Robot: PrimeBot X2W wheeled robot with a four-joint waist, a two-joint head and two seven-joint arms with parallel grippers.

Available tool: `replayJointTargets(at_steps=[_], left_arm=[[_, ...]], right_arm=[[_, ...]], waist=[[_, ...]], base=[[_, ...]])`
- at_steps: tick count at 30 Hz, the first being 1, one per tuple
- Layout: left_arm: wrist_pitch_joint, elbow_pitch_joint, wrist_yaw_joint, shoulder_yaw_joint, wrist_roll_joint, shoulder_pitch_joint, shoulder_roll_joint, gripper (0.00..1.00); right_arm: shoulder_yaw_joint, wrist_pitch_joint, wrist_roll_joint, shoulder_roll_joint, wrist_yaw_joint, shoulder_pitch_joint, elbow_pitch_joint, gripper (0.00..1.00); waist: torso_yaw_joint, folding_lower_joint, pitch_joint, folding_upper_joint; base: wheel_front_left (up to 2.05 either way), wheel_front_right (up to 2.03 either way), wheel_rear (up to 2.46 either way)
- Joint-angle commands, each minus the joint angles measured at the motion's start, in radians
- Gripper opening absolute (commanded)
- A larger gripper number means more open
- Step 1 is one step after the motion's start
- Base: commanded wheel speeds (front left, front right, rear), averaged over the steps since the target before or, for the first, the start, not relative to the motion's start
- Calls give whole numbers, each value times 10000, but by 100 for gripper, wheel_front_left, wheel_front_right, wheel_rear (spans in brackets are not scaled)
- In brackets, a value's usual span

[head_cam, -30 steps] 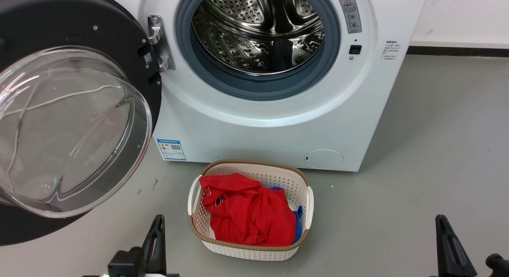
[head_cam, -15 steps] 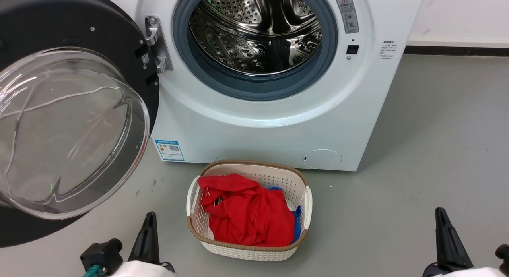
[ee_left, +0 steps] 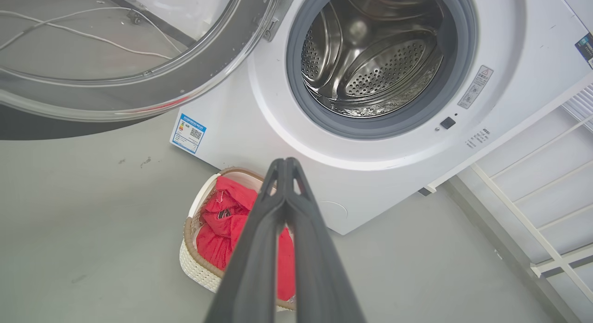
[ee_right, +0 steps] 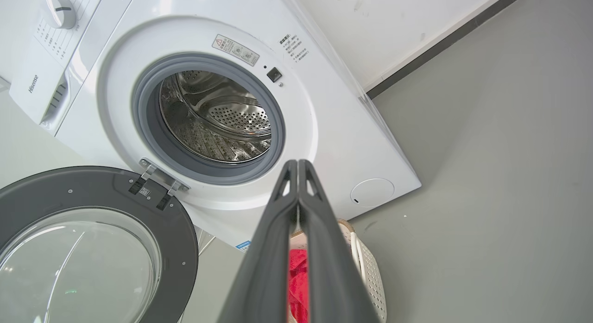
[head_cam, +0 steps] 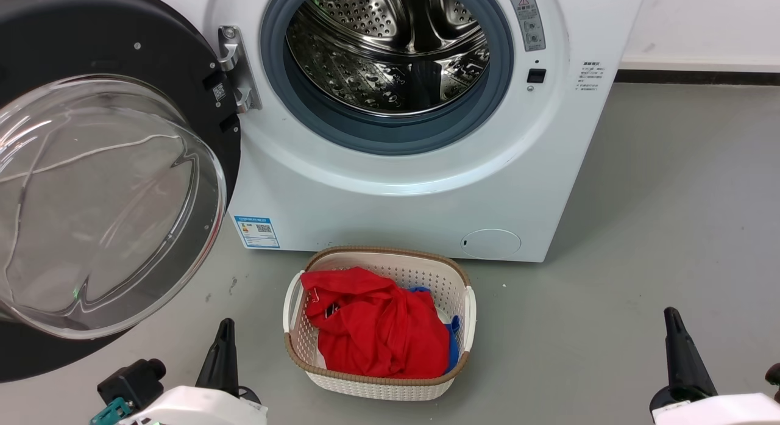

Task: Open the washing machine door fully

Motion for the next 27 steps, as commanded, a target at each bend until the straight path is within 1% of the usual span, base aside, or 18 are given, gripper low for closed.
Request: replayJointTargets(at_steps=[1, 21, 22, 27], left_arm=[[36, -89, -53, 69, -305, -254, 59, 0], [661, 162, -414, 412, -3141, -630, 11, 0], [751, 197, -463, 461, -3519, -686, 2, 0], [890, 250, -547, 541, -4119, -768, -15, 0]], right_arm=[[4, 47, 292, -92, 1, -246, -60, 0], [30, 663, 2910, -131, 2, -811, 404, 0], [30, 752, 3259, -132, 1, -892, 464, 0], [25, 895, 3814, -135, 2, -1009, 563, 0]], waist=[[-4, 0, -1, -1], [-101, 0, -14, -1], [-116, 0, -16, -1], [-140, 0, -19, -1]], base=[[0, 0, 0], [0, 0, 0], [0, 0, 0], [0, 0, 0]])
